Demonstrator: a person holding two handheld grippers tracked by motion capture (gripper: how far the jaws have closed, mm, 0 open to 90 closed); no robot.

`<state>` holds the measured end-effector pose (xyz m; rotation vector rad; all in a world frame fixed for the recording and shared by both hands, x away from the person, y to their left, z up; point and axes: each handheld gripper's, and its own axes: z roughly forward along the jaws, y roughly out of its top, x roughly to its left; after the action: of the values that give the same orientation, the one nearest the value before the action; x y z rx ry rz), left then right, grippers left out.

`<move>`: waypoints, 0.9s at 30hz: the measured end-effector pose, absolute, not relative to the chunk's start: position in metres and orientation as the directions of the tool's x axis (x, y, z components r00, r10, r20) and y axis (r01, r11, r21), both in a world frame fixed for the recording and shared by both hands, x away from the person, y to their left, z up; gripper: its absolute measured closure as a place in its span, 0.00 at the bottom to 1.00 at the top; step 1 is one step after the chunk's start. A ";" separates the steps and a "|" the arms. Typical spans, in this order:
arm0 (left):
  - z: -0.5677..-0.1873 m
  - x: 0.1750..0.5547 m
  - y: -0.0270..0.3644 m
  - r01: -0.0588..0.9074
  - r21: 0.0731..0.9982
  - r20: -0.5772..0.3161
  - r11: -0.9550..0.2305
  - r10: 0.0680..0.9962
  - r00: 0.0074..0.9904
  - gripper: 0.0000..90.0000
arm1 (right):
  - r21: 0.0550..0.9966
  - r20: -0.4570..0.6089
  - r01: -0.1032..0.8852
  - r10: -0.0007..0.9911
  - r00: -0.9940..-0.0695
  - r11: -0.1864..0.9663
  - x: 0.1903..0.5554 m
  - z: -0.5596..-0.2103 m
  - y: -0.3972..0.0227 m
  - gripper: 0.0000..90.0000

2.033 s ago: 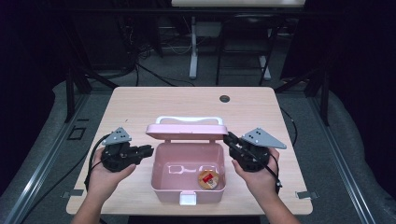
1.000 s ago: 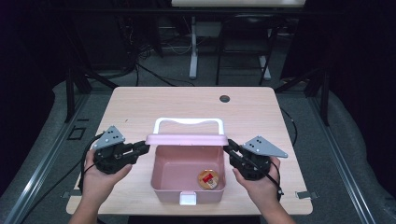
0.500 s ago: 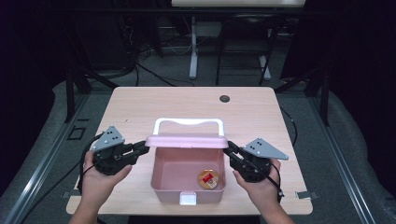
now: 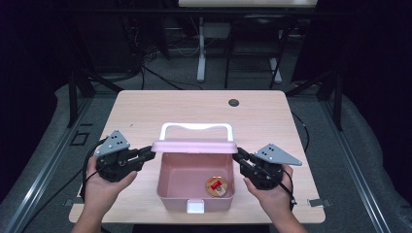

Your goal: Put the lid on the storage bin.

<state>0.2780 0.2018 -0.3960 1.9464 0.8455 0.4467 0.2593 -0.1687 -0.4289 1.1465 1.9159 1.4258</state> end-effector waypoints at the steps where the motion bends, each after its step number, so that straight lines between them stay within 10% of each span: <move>1: -0.395 0.278 0.201 0.377 0.867 -0.032 -0.326 0.718 0.695 0.89 | 0.937 0.095 0.333 0.843 -0.529 0.103 0.259 -0.429 -0.169 0.86; 27: -0.389 0.275 0.205 0.386 0.859 -0.046 -0.336 0.701 0.711 0.91 | 0.943 0.095 0.317 0.823 -0.560 0.107 0.247 -0.413 -0.173 0.86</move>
<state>0.2749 0.2051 -0.3889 1.9633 0.8351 0.4159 0.2466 -0.1732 -0.4134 1.1075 1.9311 1.4577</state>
